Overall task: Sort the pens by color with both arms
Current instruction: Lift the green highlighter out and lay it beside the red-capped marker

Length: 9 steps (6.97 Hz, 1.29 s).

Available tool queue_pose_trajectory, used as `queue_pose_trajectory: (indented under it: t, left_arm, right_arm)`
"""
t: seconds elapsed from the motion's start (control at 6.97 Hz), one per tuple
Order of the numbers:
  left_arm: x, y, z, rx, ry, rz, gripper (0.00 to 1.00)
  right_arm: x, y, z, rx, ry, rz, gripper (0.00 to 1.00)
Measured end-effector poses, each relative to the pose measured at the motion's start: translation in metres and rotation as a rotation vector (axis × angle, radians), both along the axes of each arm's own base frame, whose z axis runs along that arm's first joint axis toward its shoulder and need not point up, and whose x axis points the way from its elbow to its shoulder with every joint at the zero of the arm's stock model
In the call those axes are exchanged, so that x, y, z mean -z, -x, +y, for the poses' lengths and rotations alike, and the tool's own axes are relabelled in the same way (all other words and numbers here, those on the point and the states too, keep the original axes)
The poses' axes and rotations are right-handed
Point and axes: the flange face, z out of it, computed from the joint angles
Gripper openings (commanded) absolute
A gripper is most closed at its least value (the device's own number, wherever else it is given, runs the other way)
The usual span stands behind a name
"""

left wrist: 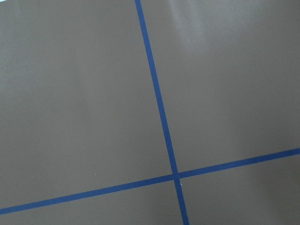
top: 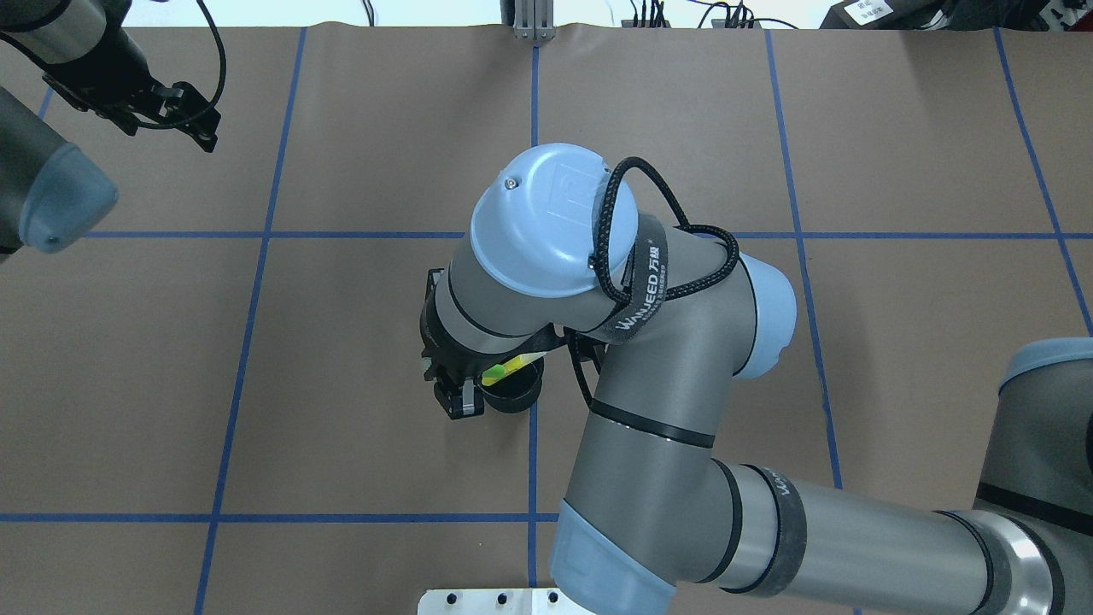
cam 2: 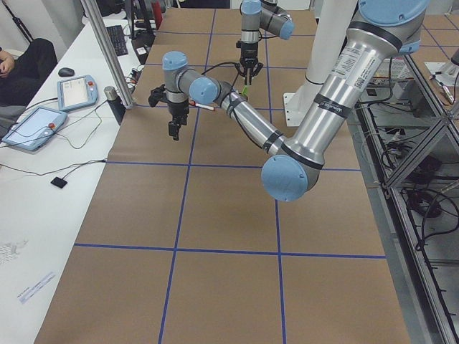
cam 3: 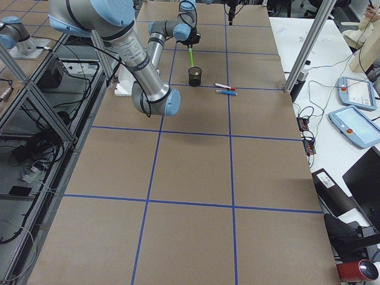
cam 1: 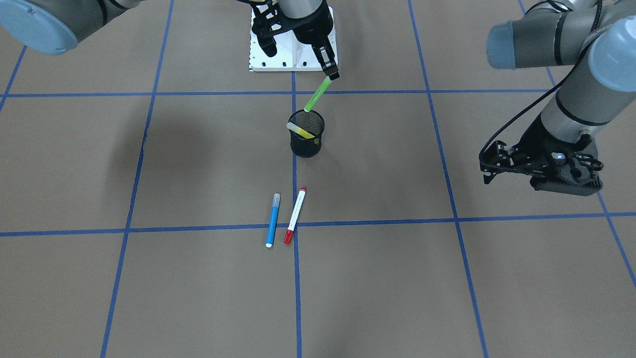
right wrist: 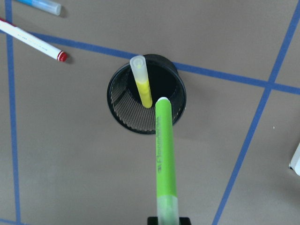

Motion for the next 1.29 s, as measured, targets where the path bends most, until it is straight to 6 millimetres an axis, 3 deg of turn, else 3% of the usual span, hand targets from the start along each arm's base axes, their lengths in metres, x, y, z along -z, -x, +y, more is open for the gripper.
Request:
queue_pose_trajectory:
  t: [0.29,0.57,1.0,1.29]
  left_arm:
    - [0.001,-0.015,0.008,-0.005,0.014,0.007,0.99]
    - [-0.007,-0.012,0.022,-0.011,0.020,0.011,0.99]
    - [-0.021,-0.001,0.049,-0.023,0.034,0.025,0.99]
    - [-0.030,0.003,0.062,-0.037,0.056,0.039,0.99]
  right_arm:
    - [0.024,-0.010,-0.010,-0.011,-0.181,-0.009,0.00]
    - [0.023,-0.006,-0.037,-0.014,-0.471,0.095,0.00]
    - [0.030,0.025,-0.105,0.064,-0.822,0.332,0.00]
    - [0.024,0.036,-0.144,0.184,-0.998,0.446,0.00]
